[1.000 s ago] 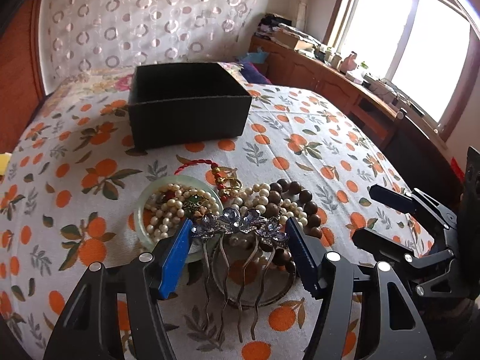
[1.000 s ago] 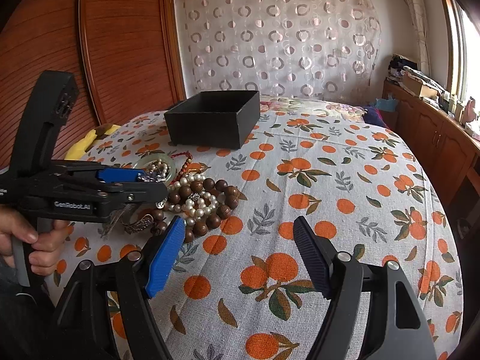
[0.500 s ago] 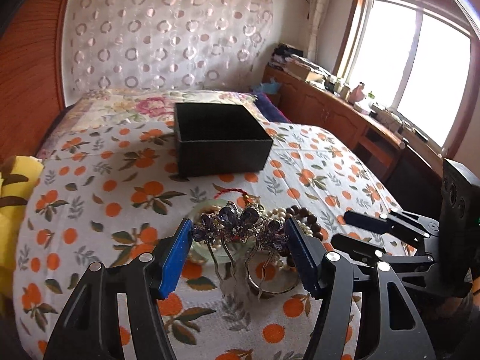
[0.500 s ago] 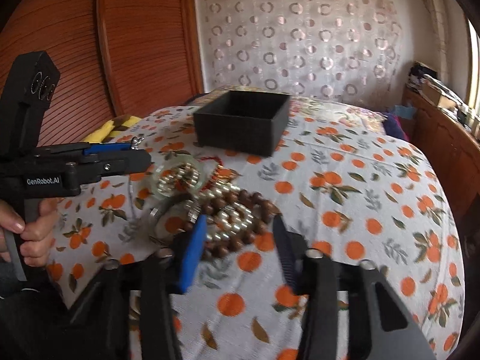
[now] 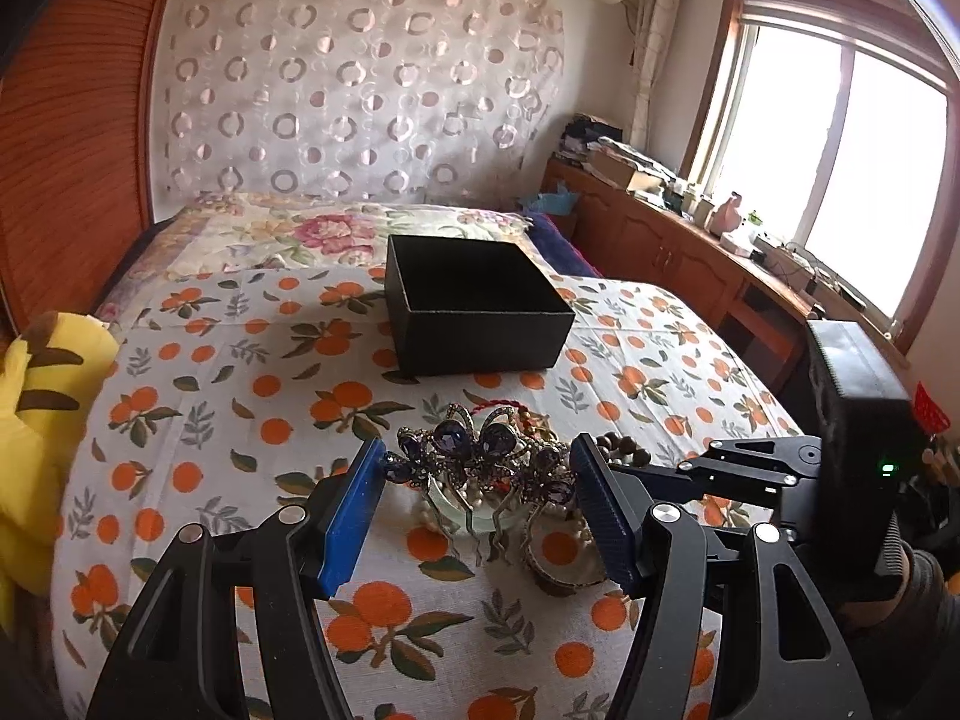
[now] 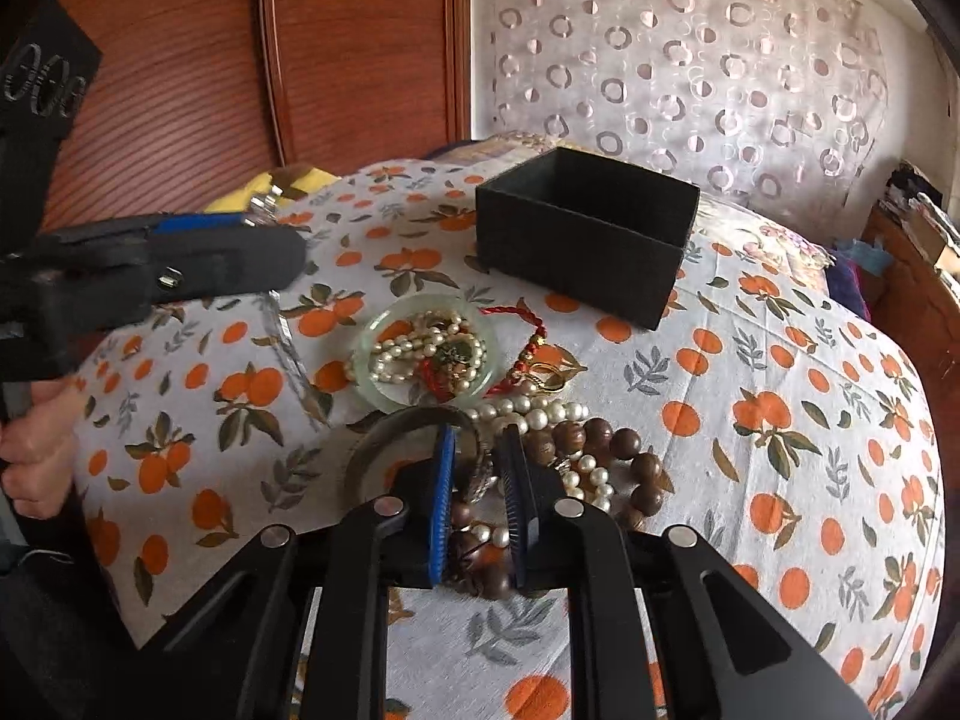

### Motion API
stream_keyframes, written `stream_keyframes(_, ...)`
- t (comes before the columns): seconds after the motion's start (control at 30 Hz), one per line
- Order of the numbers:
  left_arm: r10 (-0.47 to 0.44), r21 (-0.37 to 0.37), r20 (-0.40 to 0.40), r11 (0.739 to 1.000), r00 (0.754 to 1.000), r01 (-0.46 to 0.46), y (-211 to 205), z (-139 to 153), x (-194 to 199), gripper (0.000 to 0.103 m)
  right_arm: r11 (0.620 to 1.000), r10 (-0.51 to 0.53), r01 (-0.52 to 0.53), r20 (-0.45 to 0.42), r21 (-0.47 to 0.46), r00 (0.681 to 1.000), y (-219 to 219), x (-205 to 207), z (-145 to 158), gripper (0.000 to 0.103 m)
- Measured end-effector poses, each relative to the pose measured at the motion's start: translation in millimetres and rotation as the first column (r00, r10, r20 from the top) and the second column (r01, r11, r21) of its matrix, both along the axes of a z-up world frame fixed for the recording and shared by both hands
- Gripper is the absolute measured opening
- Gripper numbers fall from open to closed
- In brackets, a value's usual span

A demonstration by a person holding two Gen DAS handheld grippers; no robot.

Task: Organize jewelry
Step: 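Carry the combs into the black box and open the left tool while the right tool carries the bangle over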

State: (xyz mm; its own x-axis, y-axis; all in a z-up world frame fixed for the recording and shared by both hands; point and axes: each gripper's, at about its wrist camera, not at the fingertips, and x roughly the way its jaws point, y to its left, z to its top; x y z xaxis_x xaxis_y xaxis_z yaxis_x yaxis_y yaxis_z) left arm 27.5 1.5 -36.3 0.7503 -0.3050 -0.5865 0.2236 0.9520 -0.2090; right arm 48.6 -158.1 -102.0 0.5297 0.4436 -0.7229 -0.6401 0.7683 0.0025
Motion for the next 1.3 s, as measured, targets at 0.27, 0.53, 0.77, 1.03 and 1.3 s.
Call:
stream_keyframes(0.27,0.012,0.004,0.008,1.0,1.0,-0.012,5,4,3,0.061,1.0,0.014,-0.015,0.015,0.017,1.0,-2,4,5,0.006)
stream_keyframes(0.53,0.009,0.02,0.019,1.0,1.0,-0.009,2,8,9,0.061,0.996,-0.028,0.022,0.072,0.089,0.997,-21,14,29,0.005)
stream_keyframes(0.77,-0.005,0.039,0.033,0.999,0.999,0.004,-7,15,25,0.061,0.994,-0.063,0.052,0.112,0.098,0.992,-36,28,41,0.005)
stream_keyframes(1.03,-0.017,0.05,0.058,0.999,0.998,0.014,-15,30,60,0.061,0.991,-0.098,0.082,0.162,0.105,0.982,-49,54,60,0.005)
stream_keyframes(1.3,-0.015,0.065,0.066,0.998,0.998,0.011,-22,43,102,0.061,0.986,-0.124,0.099,0.191,0.137,0.974,-57,87,74,0.005)
